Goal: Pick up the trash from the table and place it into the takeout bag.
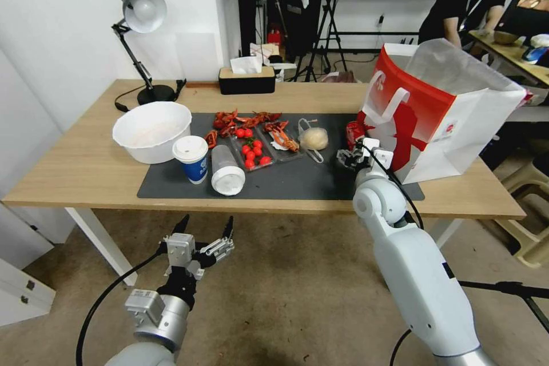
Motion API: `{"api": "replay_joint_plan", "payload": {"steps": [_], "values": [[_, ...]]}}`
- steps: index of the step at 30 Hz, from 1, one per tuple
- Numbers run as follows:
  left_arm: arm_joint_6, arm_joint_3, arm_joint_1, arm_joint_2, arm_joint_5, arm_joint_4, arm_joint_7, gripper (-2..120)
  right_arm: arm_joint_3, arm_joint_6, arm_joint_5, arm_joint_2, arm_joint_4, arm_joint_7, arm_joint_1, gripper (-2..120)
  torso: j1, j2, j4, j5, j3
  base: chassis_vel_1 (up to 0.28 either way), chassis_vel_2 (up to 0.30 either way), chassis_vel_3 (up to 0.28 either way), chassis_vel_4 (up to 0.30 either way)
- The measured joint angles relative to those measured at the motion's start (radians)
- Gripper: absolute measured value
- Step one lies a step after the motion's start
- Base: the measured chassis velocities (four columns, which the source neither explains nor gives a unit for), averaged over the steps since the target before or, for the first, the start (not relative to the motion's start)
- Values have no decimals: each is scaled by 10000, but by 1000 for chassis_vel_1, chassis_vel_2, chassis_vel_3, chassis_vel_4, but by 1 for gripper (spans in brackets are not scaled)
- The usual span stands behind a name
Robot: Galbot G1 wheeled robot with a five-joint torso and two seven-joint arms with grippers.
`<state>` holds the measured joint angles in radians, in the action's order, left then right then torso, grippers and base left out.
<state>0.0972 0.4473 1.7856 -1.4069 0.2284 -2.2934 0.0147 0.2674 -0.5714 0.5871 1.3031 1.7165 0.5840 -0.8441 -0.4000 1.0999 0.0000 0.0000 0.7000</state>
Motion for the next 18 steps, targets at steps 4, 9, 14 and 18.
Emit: {"api": "replay_joint_plan", "payload": {"steps": [4,9,14,18], "values": [[-2,-1,9,8,0,-10,1,100,25,-23,140,-10,8,54,-3,52,0,0,0,1,0,0,0,0,0],[-63,-3,24,11,-3,-10,5,100,68,-19,266,-5,85,107,-86,51,2,1,0,-1,0,0,0,0,0],[-94,-3,38,17,-5,-17,7,100,88,17,244,-81,476,3,-356,51,1,0,1,4,1,0,0,0,0],[-138,6,57,-4,-29,-56,6,100,77,-389,626,-733,2437,-396,-1252,51,1,1,0,-1,0,0,0,0,0]]}}
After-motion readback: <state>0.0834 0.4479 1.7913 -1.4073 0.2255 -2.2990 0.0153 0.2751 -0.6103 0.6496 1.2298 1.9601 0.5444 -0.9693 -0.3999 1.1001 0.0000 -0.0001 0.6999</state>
